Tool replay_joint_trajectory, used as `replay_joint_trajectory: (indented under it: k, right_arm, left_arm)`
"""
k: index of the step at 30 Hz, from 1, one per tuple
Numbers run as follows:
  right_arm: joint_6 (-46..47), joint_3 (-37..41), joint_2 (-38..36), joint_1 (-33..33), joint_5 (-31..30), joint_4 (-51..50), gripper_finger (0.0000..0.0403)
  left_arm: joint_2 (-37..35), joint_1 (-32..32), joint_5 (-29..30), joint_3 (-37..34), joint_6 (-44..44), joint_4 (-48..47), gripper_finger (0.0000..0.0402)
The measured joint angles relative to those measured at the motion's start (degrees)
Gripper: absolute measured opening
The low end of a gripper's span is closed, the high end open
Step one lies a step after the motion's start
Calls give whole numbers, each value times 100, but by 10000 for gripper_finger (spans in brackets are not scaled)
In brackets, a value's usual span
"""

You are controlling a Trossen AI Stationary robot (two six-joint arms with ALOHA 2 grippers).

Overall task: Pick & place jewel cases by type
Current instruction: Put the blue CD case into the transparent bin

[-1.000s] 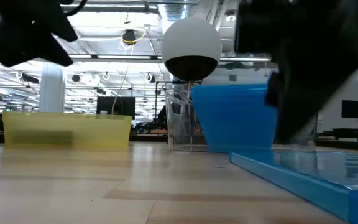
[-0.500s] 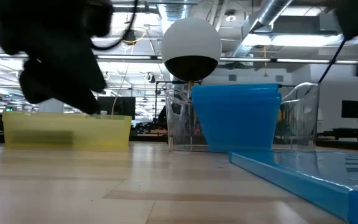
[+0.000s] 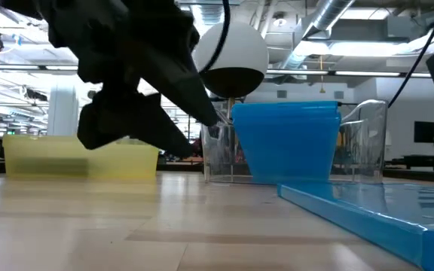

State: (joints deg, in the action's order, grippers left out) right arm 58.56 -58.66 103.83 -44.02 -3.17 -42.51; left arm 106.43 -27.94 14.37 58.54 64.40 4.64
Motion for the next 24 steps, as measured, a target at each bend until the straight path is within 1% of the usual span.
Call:
replay_joint_trajectory:
  k: [7,13,17,24]
  right_arm:
    - [-382,84,7,197,-219,369,0]
    - [-639,88,17,255,-261,459,0]
    - [-657,89,22,254,-302,486,0]
    - [-679,93,31,249,-363,541,0]
  left_arm:
    - [548,171,-407,304,114,390,176]
    - [1014,318,-646,676,3,403,176]
    - [1183,388,-664,803,-28,429,176]
    - [1204,407,-558,798,-90,474,176]
